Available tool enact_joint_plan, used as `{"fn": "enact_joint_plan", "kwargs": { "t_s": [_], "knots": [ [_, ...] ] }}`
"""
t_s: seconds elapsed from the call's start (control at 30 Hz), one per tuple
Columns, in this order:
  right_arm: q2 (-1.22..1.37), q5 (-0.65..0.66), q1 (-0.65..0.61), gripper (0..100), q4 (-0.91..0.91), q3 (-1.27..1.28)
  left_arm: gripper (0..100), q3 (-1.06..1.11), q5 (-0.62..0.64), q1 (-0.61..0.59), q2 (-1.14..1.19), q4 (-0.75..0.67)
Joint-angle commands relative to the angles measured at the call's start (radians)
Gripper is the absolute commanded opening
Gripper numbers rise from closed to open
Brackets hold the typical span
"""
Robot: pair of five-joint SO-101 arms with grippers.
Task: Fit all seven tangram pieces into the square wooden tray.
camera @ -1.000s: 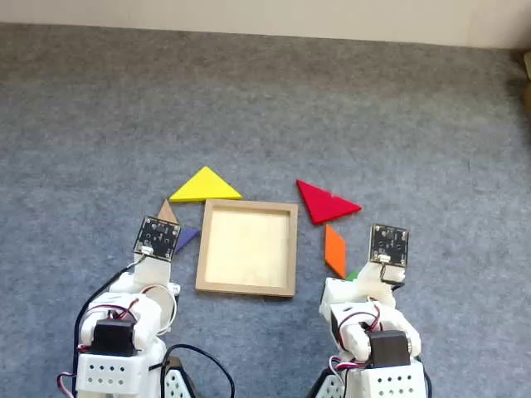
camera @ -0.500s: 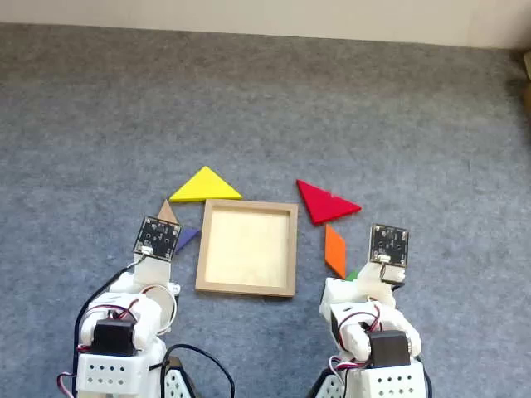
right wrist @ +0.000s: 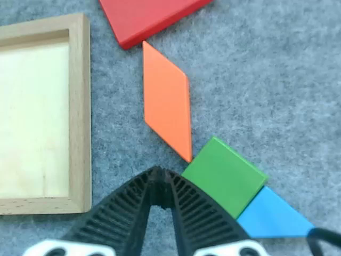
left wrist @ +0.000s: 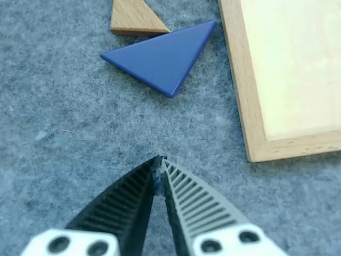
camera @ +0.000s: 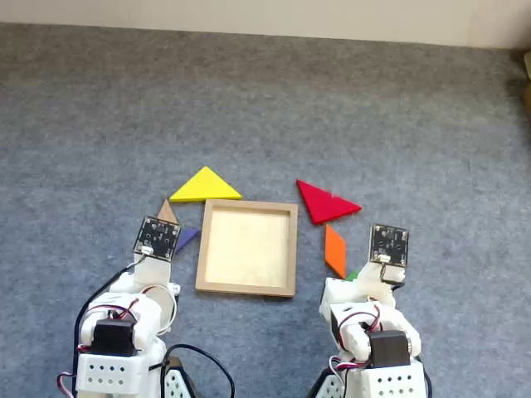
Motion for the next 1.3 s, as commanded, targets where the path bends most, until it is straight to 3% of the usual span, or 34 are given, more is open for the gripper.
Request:
{"fn": "enact_joint_plan", "kwargs": {
  "t_s": [0.0, 0.2, 0.33, 0.57, 0.93, 1.27],
  "knots": [
    [-0.012, -0.006, -0.012, 0.9, 0.002, 0.15, 0, 0.019, -0.002, -0.01, -0.019, 0.005],
    [-0.012, -0.006, -0.022, 0.9, -0.002, 0.148, 0, 0.019, -0.002, -0.01, -0.019, 0.005],
    [-0.012, -0.003, 0.068, 0.9, -0.085, 0.067, 0, 0.019, -0.002, -0.01, -0.019, 0.005],
    [-0.01, 0.358, 0.139, 1.0, -0.383, -0.065, 0, 0.019, -0.002, -0.01, -0.019, 0.005],
    [0.015, 0.39, 0.119, 1.0, -0.423, -0.289, 0, 0.019, 0.0, -0.005, -0.019, 0.005],
    [0.65, 0.39, 0.119, 1.1, -0.418, -0.705, 0, 0.019, 0.0, -0.005, -0.019, 0.006]
  ]
}}
